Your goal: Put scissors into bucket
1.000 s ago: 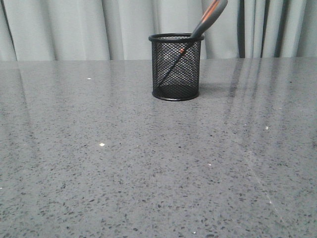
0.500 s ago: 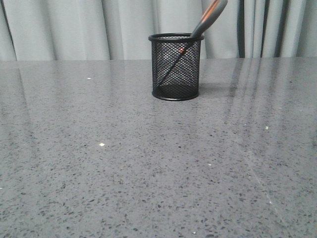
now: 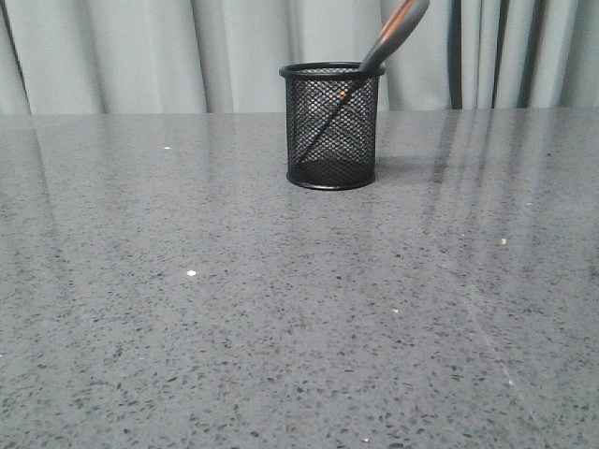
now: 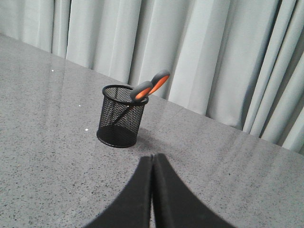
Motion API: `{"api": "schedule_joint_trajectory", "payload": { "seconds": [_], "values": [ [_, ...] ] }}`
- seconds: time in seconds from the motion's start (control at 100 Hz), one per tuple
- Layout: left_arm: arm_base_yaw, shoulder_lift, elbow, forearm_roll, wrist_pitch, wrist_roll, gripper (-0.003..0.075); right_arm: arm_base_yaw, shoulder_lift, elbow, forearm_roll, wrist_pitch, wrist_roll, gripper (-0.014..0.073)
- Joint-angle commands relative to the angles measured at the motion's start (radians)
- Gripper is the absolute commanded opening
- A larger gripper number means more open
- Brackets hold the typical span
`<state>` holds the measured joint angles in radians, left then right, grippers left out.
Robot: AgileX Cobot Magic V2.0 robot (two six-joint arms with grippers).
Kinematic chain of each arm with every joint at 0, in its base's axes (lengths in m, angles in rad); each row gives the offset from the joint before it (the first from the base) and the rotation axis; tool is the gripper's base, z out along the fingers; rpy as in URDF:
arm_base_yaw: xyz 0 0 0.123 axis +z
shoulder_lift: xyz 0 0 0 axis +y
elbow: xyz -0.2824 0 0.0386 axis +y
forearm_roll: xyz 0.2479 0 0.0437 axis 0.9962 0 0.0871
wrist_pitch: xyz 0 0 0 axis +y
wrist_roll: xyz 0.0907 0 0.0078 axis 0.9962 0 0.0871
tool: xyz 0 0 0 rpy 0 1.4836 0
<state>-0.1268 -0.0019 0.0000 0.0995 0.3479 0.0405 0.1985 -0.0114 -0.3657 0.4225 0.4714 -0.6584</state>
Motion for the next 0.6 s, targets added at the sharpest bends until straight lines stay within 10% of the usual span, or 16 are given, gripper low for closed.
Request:
{"api": "schedule_joint_trajectory", "payload": {
  "seconds": [0.0, 0.59],
  "values": [
    [0.002, -0.028, 0.039, -0.013, -0.029, 0.001, -0.0019, -0.003, -0.013, -0.023, 0.015, -0.074, -0.001, -0.0048],
    [0.002, -0.028, 0.039, -0.013, -0.029, 0.001, -0.0020, -0.003, -0.013, 0.022, 0.015, -0.074, -0.001, -0.0048]
  ]
}}
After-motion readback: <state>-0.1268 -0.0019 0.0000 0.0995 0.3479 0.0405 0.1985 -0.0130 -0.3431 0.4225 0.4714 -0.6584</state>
